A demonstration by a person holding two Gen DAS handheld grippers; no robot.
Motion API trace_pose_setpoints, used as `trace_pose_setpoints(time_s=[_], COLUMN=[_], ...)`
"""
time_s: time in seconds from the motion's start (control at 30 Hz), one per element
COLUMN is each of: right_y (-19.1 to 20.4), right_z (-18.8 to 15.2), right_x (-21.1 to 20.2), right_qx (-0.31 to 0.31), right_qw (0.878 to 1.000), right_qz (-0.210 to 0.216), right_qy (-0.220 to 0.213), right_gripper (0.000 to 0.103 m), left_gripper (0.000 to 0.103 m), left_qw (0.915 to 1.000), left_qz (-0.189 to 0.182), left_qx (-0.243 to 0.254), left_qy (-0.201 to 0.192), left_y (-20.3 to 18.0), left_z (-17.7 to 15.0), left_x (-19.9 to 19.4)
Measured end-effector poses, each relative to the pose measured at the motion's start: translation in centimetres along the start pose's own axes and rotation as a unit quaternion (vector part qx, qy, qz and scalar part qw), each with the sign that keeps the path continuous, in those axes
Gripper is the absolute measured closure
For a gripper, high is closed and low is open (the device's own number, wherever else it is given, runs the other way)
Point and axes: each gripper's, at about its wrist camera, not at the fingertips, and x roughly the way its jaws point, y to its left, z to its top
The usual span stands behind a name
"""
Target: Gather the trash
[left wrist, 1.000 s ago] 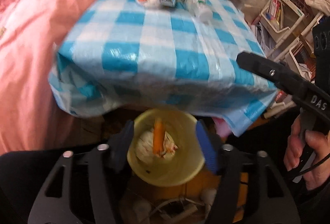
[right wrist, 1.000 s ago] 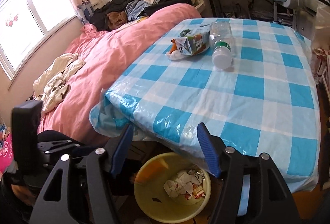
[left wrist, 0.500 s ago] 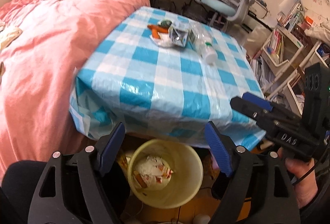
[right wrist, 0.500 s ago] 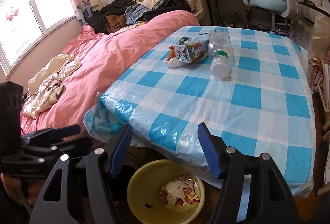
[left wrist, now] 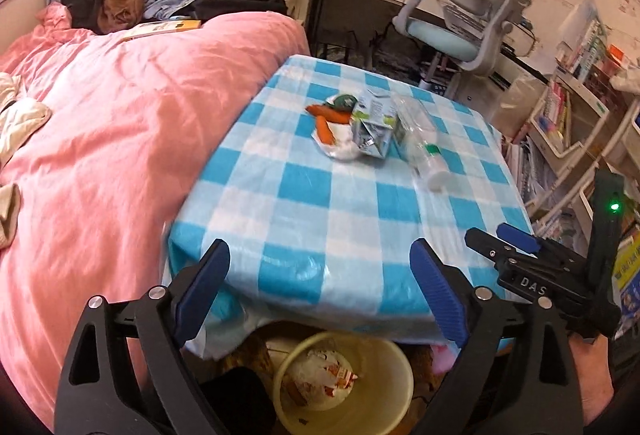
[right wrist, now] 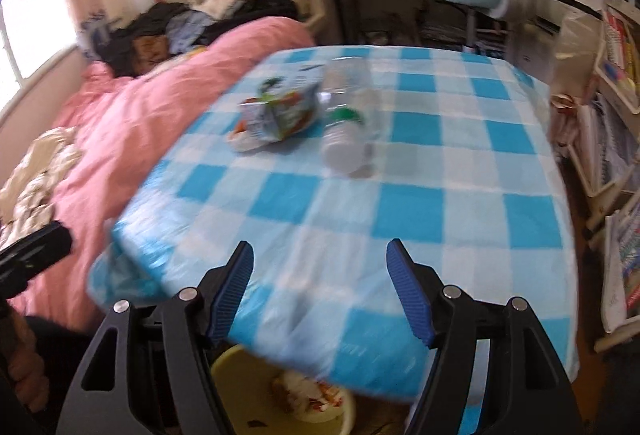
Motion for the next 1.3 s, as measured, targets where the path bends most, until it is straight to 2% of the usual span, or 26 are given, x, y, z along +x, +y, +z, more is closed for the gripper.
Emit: trace_pose_setpoints(time_s=[0.17,0.3,0.43,0.57,0.63,0.7,0.83,1.3], right_y=[-2.3,-3.7,-3.7,-3.2,-2.6,-2.5,-2.6,-2.8], right_z=[2.6,4.3,5.9,7.1,7.3,7.4,7.7,8.3], right_x=[3.4,6.3,9.3,11.0,11.7,11.9,12.3,12.6], right_qx=[0.015,0.027,0.013,-0.021,-0.047,-0.057,-0.052,-0.048], right_qw=[0.998,0.996,0.994,0.994,0.993,0.994,0.994,0.995], right_qz=[-0.043,-0.055,-0.053,-0.058,-0.075,-0.068,-0.074,-0.072], right_qy=[0.032,0.061,0.092,0.087,0.083,0.068,0.054,0.055], right_gripper=[0.035,0.033,0.02,0.006,0.006,0.006,0.006,0.006], left_gripper=[0.015,0.014,0.014,0.013,0.013,0.012,0.01,0.008], left_qw=[1.0,1.0,1.0,0.9999,0.9998,0.9997,0.9994,0.9993], left_qz=[0.006,0.005,0.007,0.006,0.005,0.004,-0.001,0.008], left_qx=[-0.004,-0.007,-0.005,-0.012,-0.018,-0.022,-0.033,-0.035], left_qy=[-0.004,-0.001,-0.005,-0.01,-0.012,-0.013,-0.014,0.01], left_y=[-0.2,-0.4,-0.6,-0.4,-0.1,0.1,0.6,0.7], left_z=[2.6,4.2,5.7,7.2,7.8,8.1,8.3,7.2], left_x=[1.8,3.0,3.7,4.2,4.3,4.2,4.1,4.9])
